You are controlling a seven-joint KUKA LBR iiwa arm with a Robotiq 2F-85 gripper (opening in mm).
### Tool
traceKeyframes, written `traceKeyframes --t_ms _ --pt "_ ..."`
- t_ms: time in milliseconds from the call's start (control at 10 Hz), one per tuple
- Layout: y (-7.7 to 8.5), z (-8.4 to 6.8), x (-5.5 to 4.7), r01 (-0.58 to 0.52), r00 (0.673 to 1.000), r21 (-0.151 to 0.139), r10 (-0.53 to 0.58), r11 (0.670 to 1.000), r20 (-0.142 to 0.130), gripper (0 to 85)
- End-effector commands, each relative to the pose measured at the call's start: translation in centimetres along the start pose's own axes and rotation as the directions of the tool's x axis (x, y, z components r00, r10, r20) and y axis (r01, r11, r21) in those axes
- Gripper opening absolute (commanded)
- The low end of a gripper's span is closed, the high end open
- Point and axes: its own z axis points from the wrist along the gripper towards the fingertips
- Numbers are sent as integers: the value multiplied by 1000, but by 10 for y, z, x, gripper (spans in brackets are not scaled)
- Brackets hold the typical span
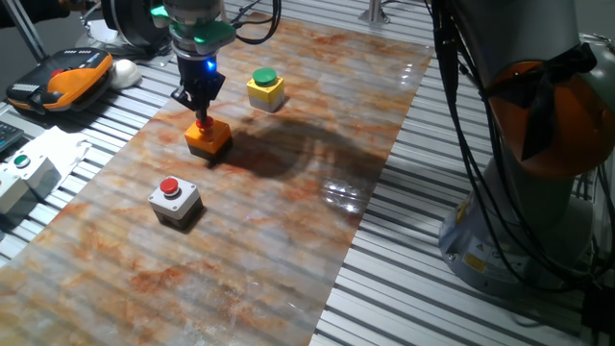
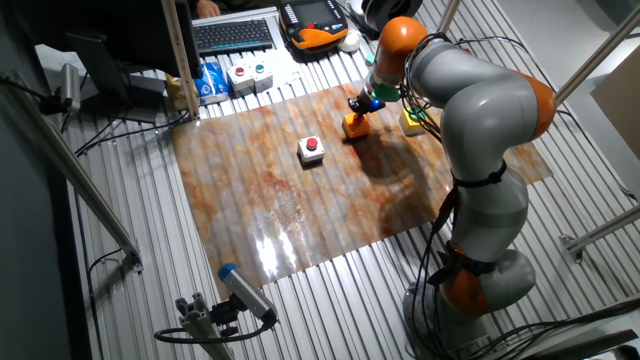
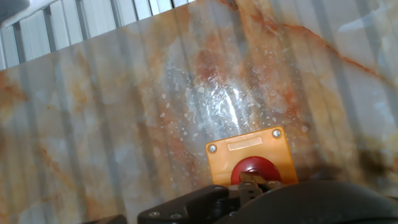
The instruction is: Press three buttons from left to right in sequence
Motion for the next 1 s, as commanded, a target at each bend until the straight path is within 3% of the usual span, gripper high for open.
traceKeyframes --t_ms 0,900 --pt "0 1 0 0 1000 0 0 1000 1 0" --pt "-4 7 0 5 1000 -10 -5 1000 4 0"
